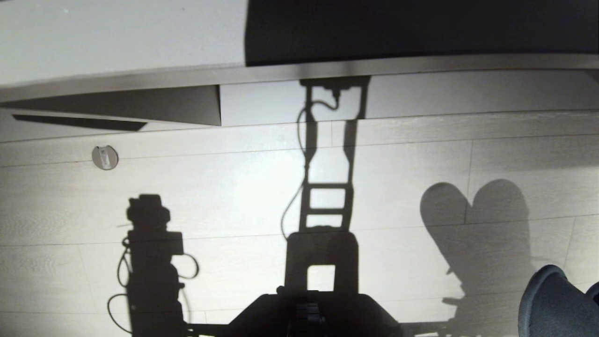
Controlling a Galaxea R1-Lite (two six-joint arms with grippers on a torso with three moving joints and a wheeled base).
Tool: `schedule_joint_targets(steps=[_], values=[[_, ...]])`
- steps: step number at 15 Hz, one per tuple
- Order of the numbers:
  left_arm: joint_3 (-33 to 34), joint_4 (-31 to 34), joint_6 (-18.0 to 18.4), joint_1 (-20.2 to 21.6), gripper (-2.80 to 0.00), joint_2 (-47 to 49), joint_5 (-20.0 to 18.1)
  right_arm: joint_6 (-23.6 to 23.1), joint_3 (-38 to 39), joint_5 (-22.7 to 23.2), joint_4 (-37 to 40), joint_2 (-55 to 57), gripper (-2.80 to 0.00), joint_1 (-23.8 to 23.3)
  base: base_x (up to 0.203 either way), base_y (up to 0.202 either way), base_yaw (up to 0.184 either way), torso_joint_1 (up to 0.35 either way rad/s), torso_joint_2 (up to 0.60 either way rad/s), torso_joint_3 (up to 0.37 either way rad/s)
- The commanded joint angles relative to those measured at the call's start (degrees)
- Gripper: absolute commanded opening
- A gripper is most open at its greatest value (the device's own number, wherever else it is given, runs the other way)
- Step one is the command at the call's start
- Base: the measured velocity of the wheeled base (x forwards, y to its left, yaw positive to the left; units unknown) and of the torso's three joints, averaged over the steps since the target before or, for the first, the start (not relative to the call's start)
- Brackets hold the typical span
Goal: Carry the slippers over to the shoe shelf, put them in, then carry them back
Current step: Place the slippers into the shoe cabinet
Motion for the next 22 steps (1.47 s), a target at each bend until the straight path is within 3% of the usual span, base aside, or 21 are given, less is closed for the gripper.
schedule_joint_targets(steps=[1, 5, 9, 11, 15, 22], values=[[0.0, 0.0, 0.0, 0.0, -2.80, 0.0, 0.0, 0.0, 0.0, 0.0, 0.0, 0.0, -2.80, 0.0, 0.000, 0.000, 0.000, 0.000, 0.00, 0.000], [0.0, 0.0, 0.0, 0.0, -2.80, 0.0, 0.0, -0.2, -1.8, 0.3, 0.3, 0.2, -2.80, 0.0, 0.000, 0.000, 0.000, 0.000, 0.00, 0.000], [0.0, 0.0, 0.0, 0.0, -2.80, 0.0, 0.0, 0.2, -17.4, 1.3, 1.4, 12.3, -2.80, 0.0, 0.000, 0.000, 0.000, 0.000, 0.00, 0.000], [0.0, 0.0, 0.0, 0.0, -2.80, 0.0, 0.0, 0.6, -21.3, 0.0, -1.6, 21.3, -2.80, -0.1, 0.000, 0.000, 0.000, 0.000, 0.00, 0.000], [0.0, 0.0, 0.0, 0.0, -2.80, 0.0, 0.0, 0.2, -23.2, -6.7, -14.0, 37.6, -2.80, -1.6, 0.000, 0.000, 0.000, 0.000, 0.00, 0.000], [0.0, 0.0, 0.0, 0.0, -2.80, 0.0, 0.0, 0.4, -12.0, -7.8, -45.8, 57.7, -2.80, -2.7, 0.000, 0.000, 0.000, 0.000, 0.00, 0.000]])
